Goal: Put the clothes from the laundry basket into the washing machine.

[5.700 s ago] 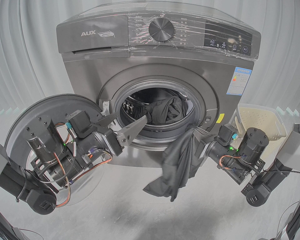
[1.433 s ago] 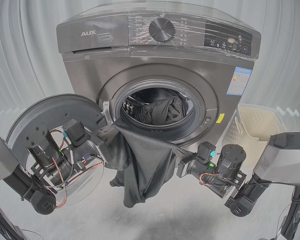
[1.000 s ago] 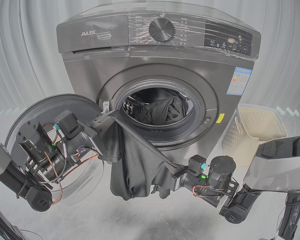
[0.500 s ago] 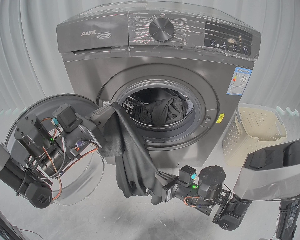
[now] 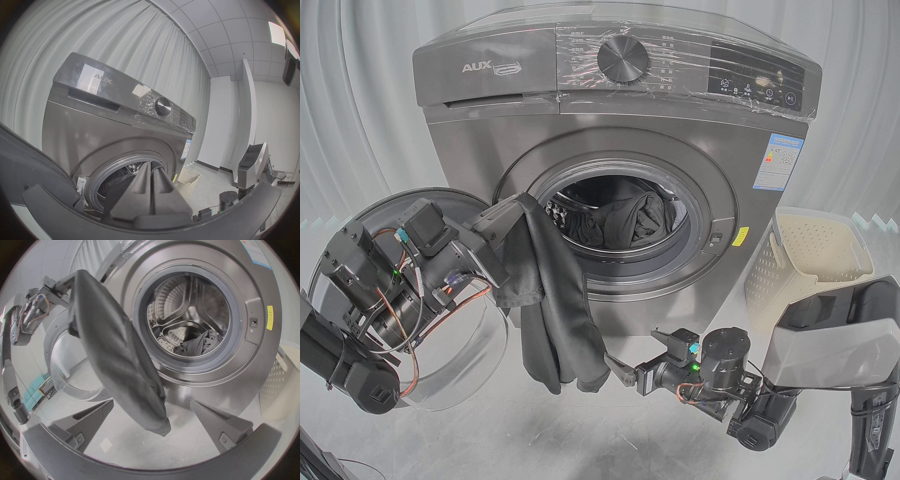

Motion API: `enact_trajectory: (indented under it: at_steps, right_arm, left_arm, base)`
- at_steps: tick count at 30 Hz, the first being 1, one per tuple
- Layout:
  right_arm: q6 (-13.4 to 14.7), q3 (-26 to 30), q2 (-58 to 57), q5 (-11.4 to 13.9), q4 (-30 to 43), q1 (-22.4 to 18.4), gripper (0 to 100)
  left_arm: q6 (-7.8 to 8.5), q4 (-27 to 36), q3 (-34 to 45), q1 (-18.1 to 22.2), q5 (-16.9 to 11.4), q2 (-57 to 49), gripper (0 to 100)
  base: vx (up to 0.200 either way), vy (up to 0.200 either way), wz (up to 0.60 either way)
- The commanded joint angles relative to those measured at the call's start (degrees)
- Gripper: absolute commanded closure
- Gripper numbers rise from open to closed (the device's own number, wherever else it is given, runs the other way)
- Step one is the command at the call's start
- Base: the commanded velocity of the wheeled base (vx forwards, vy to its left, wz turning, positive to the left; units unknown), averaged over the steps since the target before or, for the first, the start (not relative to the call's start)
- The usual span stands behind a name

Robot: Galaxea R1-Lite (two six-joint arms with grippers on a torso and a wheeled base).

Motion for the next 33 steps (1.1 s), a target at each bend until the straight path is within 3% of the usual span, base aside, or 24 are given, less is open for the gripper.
enact_trajectory:
  at_steps: [1,3,4,5,11,12,20,27,33]
  right_arm:
    - [-1.2,-5.3,5.4,2.1,0.4,-4.7,0]
    - [-1.3,-6.8,6.1,4.4,0.9,-6.2,0]
    - [-1.3,-6.8,6.1,4.4,0.9,-6.2,0]
    - [-1.8,-8.3,6.8,6.3,1.3,-6.6,0]
    - [-2.3,-12.5,8.4,8.1,4.3,-6.5,0]
    - [-2.2,-14.4,9.2,9.7,6.5,-6.5,0]
    - [-2.2,-21.8,13.0,10.7,11.0,-5.8,0]
    - [-2.2,-24.0,14.3,15.1,14.3,-4.9,0]
    - [-1.5,-30.1,16.4,16.1,17.2,-4.2,0]
  left_arm:
    - [-0.23,0.1,-0.1,-0.1,-0.4,-2.0,100]
    - [-0.23,0.0,-0.1,-0.1,-0.4,-2.0,100]
    - [-0.23,0.0,-0.1,-0.1,-0.4,-2.0,100]
    - [-0.23,0.0,-0.1,-0.1,-0.3,-1.9,100]
    - [-0.32,0.0,-0.2,-0.2,-0.3,-1.8,100]
    - [-0.32,0.0,-0.6,-0.2,-0.3,-1.8,100]
    - [-0.41,0.0,-0.7,-0.1,-0.3,-1.8,100]
    - [-0.41,0.0,-0.6,-0.4,-0.3,-1.4,100]
    - [-0.49,0.0,-0.6,-0.4,-0.3,-1.4,100]
  base:
    - [0.0,0.0,0.0]
    - [0.0,0.0,0.0]
    - [0.0,0.0,0.0]
    - [0.0,0.0,0.0]
    - [0.0,0.0,0.0]
    - [0.0,0.0,0.0]
    - [0.0,0.0,0.0]
    - [0.0,0.0,0.0]
    - [0.0,0.0,0.0]
